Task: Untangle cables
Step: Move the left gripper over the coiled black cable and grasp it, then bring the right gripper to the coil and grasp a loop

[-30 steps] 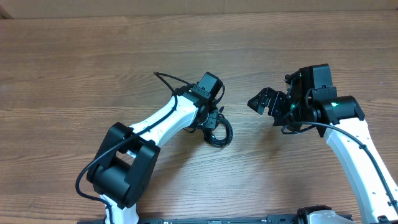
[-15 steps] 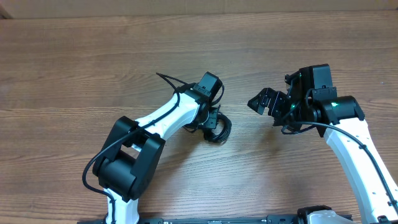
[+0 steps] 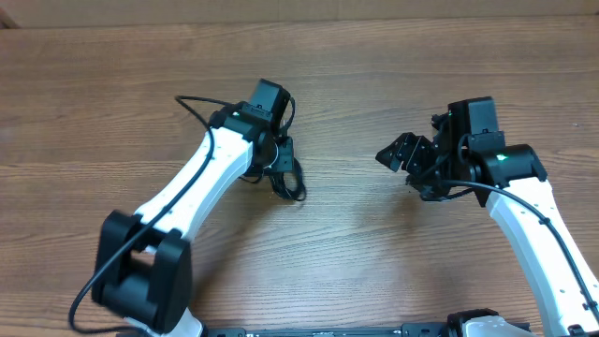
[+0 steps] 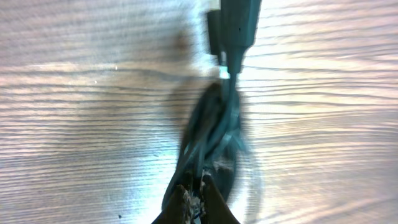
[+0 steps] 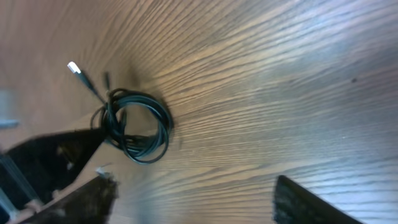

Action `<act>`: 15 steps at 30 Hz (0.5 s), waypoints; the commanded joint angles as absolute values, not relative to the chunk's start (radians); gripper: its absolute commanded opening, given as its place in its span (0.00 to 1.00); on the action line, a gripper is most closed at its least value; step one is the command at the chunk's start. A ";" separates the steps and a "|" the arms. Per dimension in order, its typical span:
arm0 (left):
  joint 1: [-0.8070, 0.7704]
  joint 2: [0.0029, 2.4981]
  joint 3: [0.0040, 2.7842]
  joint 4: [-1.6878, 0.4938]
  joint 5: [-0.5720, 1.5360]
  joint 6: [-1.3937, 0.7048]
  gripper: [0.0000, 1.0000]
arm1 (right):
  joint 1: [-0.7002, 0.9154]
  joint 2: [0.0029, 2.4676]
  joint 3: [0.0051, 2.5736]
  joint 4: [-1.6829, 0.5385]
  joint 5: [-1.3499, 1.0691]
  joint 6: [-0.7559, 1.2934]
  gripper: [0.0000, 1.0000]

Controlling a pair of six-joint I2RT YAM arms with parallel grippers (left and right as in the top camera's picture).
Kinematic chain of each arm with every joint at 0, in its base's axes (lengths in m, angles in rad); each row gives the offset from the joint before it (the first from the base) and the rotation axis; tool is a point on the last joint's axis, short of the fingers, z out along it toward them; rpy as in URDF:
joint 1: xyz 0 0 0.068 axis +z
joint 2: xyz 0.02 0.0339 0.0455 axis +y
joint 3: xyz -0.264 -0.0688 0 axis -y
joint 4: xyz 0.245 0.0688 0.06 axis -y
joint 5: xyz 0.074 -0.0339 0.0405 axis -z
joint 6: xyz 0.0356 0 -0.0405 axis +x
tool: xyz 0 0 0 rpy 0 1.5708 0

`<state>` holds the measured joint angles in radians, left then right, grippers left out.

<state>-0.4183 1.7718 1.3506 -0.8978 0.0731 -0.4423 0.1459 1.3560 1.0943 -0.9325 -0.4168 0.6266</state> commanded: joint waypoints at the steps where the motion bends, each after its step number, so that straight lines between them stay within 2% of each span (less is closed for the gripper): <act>1: -0.425 1.718 1.372 -0.909 0.079 -0.454 0.04 | 0.192 1.362 1.081 -0.909 -0.424 0.754 0.73; 8: -0.426 1.692 1.372 -0.918 0.102 -0.503 0.04 | 0.363 1.412 1.045 -0.782 -0.423 0.859 0.74; 12: -0.426 1.692 1.372 -0.920 0.102 -0.548 0.04 | 0.437 1.467 1.045 -0.727 -0.419 1.000 0.91; 15: -0.424 1.692 1.372 -0.920 0.101 -0.607 0.05 | 0.471 1.511 1.045 -0.717 -0.419 1.138 0.94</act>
